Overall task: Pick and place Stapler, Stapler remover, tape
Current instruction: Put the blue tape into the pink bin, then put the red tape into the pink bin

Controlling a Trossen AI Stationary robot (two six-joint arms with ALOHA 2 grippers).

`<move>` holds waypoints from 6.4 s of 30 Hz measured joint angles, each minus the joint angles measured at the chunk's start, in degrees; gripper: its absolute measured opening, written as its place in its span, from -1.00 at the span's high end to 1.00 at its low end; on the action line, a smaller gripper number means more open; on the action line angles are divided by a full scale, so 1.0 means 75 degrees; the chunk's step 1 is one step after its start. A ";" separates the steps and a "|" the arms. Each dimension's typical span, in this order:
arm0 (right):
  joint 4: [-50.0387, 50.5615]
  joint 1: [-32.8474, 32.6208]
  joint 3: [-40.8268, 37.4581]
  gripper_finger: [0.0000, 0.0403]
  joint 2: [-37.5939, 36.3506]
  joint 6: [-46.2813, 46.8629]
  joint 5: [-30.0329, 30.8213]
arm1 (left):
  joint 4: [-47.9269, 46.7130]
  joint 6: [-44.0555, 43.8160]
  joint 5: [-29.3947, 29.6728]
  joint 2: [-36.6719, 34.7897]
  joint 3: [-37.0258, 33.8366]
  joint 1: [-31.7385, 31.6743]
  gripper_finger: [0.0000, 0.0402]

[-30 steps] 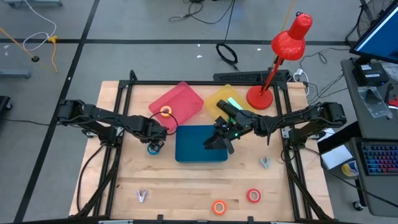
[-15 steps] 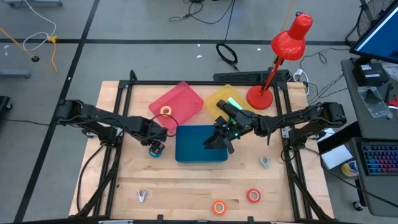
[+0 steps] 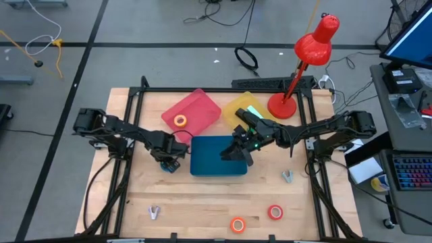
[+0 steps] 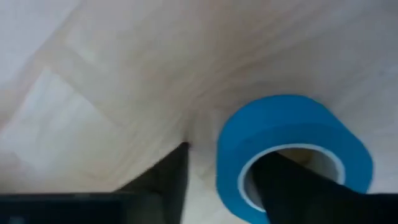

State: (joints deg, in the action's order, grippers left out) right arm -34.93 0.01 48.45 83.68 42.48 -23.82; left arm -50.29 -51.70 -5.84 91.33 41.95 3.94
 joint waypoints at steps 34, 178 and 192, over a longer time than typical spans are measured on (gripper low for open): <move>-0.0050 0.0003 0.0000 0.36 0.0000 0.0050 0.0202 | 0.2944 0.3939 0.2564 -0.1314 0.1993 -0.4202 0.81; 0.7866 -0.6318 -0.0201 0.36 0.0821 0.9672 0.2557 | 0.3197 0.0020 0.3385 -0.7230 -0.1352 0.1195 -0.16; 0.7609 -0.6123 -0.0372 0.85 0.0515 0.8881 0.2539 | 0.3539 -0.0463 0.3385 -0.7225 -0.1352 0.1195 -0.16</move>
State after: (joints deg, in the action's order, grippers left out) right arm 22.14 -45.91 45.65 87.54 109.09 -4.78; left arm -23.74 -55.17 19.55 37.14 31.81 12.90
